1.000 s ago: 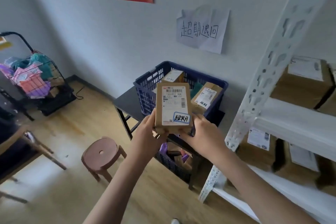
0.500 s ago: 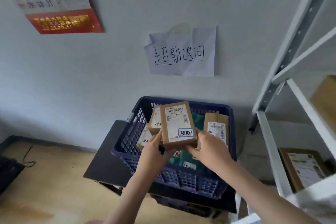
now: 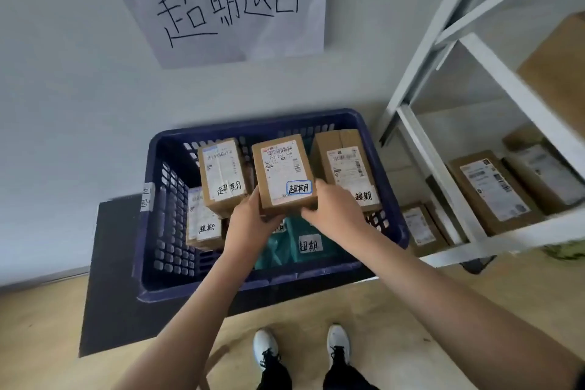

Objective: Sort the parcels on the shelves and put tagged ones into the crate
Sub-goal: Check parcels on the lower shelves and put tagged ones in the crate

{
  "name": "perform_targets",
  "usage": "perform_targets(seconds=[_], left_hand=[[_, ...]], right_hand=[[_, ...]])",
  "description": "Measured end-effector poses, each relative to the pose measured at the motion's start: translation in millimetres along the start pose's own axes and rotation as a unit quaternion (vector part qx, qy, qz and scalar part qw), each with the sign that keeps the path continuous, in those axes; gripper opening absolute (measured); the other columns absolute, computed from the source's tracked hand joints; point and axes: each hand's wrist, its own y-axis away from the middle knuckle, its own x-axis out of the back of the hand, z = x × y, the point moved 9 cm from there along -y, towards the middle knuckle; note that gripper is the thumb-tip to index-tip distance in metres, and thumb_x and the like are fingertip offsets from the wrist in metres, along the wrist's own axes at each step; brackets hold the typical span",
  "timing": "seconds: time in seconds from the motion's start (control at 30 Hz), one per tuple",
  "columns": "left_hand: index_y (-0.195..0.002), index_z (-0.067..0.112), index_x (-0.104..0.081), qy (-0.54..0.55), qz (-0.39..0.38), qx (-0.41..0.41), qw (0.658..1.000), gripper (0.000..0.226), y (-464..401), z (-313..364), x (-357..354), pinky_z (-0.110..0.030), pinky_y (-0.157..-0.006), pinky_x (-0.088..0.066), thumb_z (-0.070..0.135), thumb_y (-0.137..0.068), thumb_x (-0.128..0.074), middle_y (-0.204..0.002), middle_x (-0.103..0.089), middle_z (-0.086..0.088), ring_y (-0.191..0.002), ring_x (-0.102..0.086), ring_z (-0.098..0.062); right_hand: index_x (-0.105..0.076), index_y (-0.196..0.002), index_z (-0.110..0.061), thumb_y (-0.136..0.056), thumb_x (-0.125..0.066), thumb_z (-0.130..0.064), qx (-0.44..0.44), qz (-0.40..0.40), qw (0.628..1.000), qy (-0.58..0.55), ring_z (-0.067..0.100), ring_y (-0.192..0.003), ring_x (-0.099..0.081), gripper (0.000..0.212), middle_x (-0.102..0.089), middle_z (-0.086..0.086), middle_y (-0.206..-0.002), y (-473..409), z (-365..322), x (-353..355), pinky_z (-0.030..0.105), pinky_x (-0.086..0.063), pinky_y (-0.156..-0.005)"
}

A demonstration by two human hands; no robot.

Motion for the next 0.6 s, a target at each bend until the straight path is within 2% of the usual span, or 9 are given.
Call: perform_targets(seconds=[0.07, 0.17, 0.33, 0.43, 0.5, 0.6], left_hand=[[-0.125, 0.021, -0.060, 0.001, -0.012, 0.004, 1.000, 0.054, -6, -9, -8, -0.036, -0.087, -0.057, 0.022, -0.076, -0.082, -0.112, -0.071, 0.004, -0.099, -0.068, -0.014], [-0.124, 0.020, -0.060, -0.013, -0.029, 0.014, 0.999, 0.053, -16, -19, -15, -0.038, -0.087, -0.057, 0.026, -0.076, -0.083, -0.111, -0.072, 0.004, -0.100, -0.068, -0.015], [-0.121, 0.016, -0.058, -0.020, -0.038, 0.030, 0.999, 0.050, -37, -24, -27, -0.038, -0.078, -0.058, 0.033, -0.079, -0.079, -0.104, -0.073, -0.001, -0.094, -0.069, -0.021], [-0.120, 0.013, -0.058, -0.017, -0.031, 0.030, 0.999, 0.043, -45, -21, -32, -0.037, -0.074, -0.058, 0.031, -0.083, -0.071, -0.102, -0.072, -0.004, -0.090, -0.069, -0.024], [-0.120, 0.012, -0.058, -0.008, -0.029, 0.031, 0.999, 0.040, -45, -20, -32, -0.034, -0.071, -0.055, 0.027, -0.085, -0.069, -0.103, -0.072, -0.004, -0.089, -0.068, -0.024], [-0.119, 0.013, -0.059, -0.005, -0.036, 0.033, 0.999, 0.035, -40, -21, -30, -0.028, -0.065, -0.050, 0.019, -0.085, -0.069, -0.098, -0.071, -0.002, -0.085, -0.067, -0.023]], right_hand=[[-0.057, -0.115, -0.016, -0.088, -0.073, -0.035, -0.013, -0.010, 1.000, -0.011, 0.017, -0.092, -0.069, 0.037, -0.070, -0.002, -0.105, -3, 1, -14, 0.027, -0.054, -0.069], [-0.055, -0.115, -0.014, -0.088, -0.073, -0.032, -0.045, -0.031, 0.998, -0.034, 0.018, -0.097, -0.068, 0.036, -0.069, 0.000, -0.109, -12, 8, -31, 0.022, -0.048, -0.068], [-0.053, -0.113, -0.012, -0.087, -0.074, -0.028, -0.078, -0.039, 0.995, -0.049, 0.020, -0.090, -0.068, 0.037, -0.069, 0.004, -0.106, -33, 14, -40, 0.028, -0.057, -0.070], [-0.049, -0.113, -0.009, -0.086, -0.074, -0.025, -0.092, -0.054, 0.993, -0.053, 0.022, -0.079, -0.068, 0.040, -0.066, 0.005, -0.101, -41, 19, -42, 0.031, -0.058, -0.062], [-0.047, -0.116, -0.007, -0.086, -0.074, -0.024, -0.094, -0.072, 0.992, -0.047, 0.022, -0.079, -0.066, 0.043, -0.065, 0.006, -0.101, -42, 19, -43, 0.027, -0.053, -0.056], [-0.049, -0.113, -0.008, -0.085, -0.075, -0.024, -0.085, -0.072, 0.993, -0.044, 0.021, -0.084, -0.067, 0.042, -0.066, 0.006, -0.103, -41, 20, -44, 0.027, -0.054, -0.060]])
